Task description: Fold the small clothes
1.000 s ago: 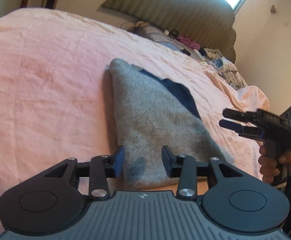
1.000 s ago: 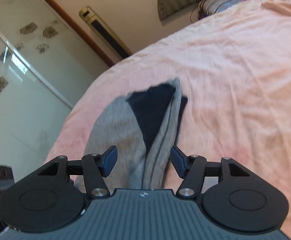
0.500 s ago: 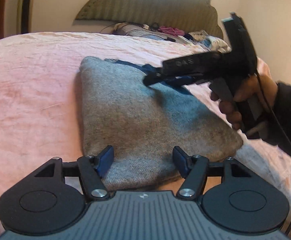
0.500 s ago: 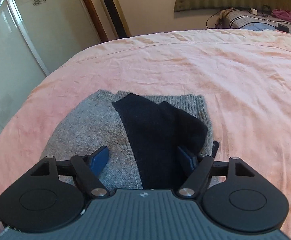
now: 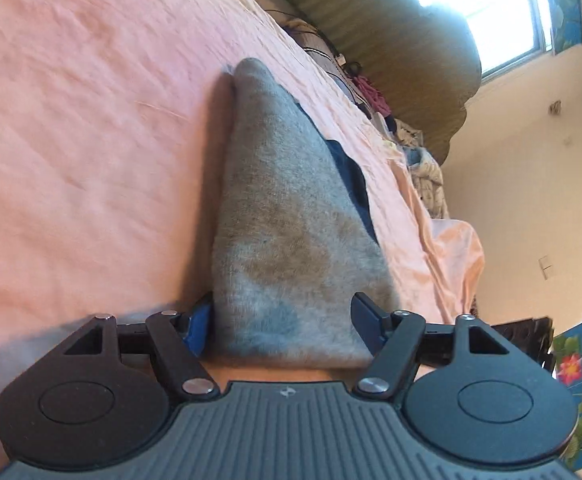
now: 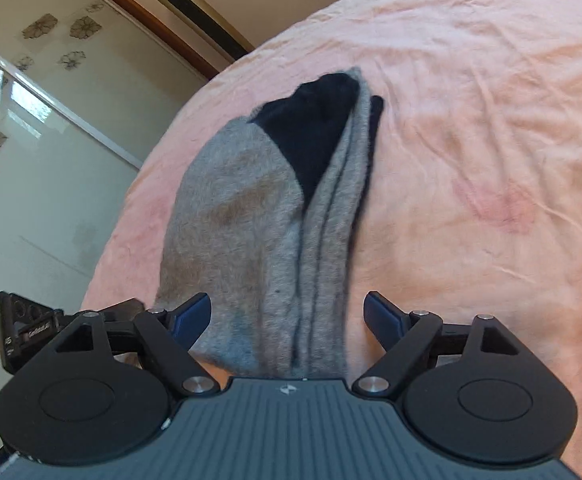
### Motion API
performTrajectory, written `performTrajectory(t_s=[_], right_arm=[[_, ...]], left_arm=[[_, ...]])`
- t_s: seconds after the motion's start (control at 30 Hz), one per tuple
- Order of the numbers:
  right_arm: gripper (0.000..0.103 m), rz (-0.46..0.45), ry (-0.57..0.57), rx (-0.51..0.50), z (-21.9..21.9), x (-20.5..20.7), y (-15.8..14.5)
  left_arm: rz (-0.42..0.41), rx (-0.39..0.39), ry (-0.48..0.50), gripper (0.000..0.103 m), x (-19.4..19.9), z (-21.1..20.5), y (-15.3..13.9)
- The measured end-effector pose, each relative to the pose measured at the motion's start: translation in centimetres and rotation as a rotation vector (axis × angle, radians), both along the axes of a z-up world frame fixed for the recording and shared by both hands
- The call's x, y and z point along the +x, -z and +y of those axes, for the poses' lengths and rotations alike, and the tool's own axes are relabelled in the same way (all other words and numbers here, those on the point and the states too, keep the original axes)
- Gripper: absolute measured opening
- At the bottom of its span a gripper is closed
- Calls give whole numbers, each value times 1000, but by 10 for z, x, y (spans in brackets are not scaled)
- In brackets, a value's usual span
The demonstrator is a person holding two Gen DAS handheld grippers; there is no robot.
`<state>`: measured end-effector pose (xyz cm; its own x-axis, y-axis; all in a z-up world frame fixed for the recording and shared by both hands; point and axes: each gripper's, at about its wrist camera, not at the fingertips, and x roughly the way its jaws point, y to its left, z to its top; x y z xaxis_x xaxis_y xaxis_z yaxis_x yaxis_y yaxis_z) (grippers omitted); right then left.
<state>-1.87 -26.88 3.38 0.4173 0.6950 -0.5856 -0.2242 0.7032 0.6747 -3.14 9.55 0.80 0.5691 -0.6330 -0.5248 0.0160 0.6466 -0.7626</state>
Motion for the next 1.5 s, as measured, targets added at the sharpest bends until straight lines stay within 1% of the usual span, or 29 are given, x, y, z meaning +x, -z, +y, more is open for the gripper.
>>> performTrajectory(t_s=[0.03,0.07,0.1,0.17,0.23,0.3,0.4,0.43,0.47,0.53,0.57,0.6,0.63,0.67,0.73,0.83,0.93,0.97,1.0,1.03,1.07,1.1,1.17,1.23,1.33,1.37,1.4,1.47,1.5], right_arm=[[71,13,-9,7,4,1,2],[35,38,-20,-11,8,5,4],[22,44,-29,-39,11,7,4],[22,15,-61,-46,12,4,-1],[21,-33,-99,-47,9,-6,-16],[21,-43,-138,-64,5,-13,-22],[22,-10,-157,-119,4,-19,-4],[22,-12,-141,-87,0,-19,-1],[30,-9,-113,-51,-5,-18,-1],[52,-39,-50,-11,-16,-15,-12],[75,-72,-20,26,-23,-12,-19],[87,-97,3,65,-29,-6,-25],[87,-110,26,94,-34,3,-30],[87,-115,53,105,-37,13,-34],[87,-111,108,95,-42,45,-35],[85,-40,156,59,-34,96,-22],[78,27,142,40,-15,131,0],[67,22,123,8,-3,138,3],[39,9,110,-61,6,142,6],[23,-19,92,-133,15,144,8],[19,-43,83,-126,14,148,11],[16,-22,90,-88,9,155,14],[16,1,95,-53,2,157,16],[20,-20,90,-77,6,146,10],[70,-37,92,-47,-3,111,-5],[92,-63,87,-33,-10,94,-9],[93,-76,77,-18,-16,80,-12],[86,-50,39,15,-26,53,-8],[83,-32,22,28,-28,41,-4]], left_arm=[[14,-8,1,68,4,-1,0],[35,-11,10,46,8,-3,1],[68,-1,28,16,10,-6,1],[71,38,36,13,9,-8,-4],[30,68,60,12,-3,-8,-16],[6,117,103,12,-14,-12,-23],[30,237,128,13,-24,-20,-13],[21,233,135,13,-27,-18,-12],[7,222,137,14,-29,-16,-15],[-20,211,145,30,-29,-10,-26],[-41,201,135,50,-28,-6,-33],[-74,190,115,77,-25,0,-39],[-109,191,82,87,-20,3,-45],[-134,205,45,93,-14,5,-50],[-148,216,23,93,9,5,-54],[-92,207,-18,92,55,-1,-41],[-63,288,-31,87,88,-15,-30],[-62,328,-19,72,96,-22,-28],[-45,373,1,63,103,-28,-24],[-57,388,1,63,106,-31,-23],[-74,419,11,63,106,-37,-24],[-97,462,28,63,106,-42,-26],[-107,493,38,64,105,-45,-29],[-99,478,29,64,96,-41,-34],[-95,408,18,70,70,-27,-39],[-85,375,28,72,59,-22,-39],[-71,340,33,72,48,-19,-36],[-26,267,58,73,27,-13,-28],[-29,243,64,73,16,-12,-25]])
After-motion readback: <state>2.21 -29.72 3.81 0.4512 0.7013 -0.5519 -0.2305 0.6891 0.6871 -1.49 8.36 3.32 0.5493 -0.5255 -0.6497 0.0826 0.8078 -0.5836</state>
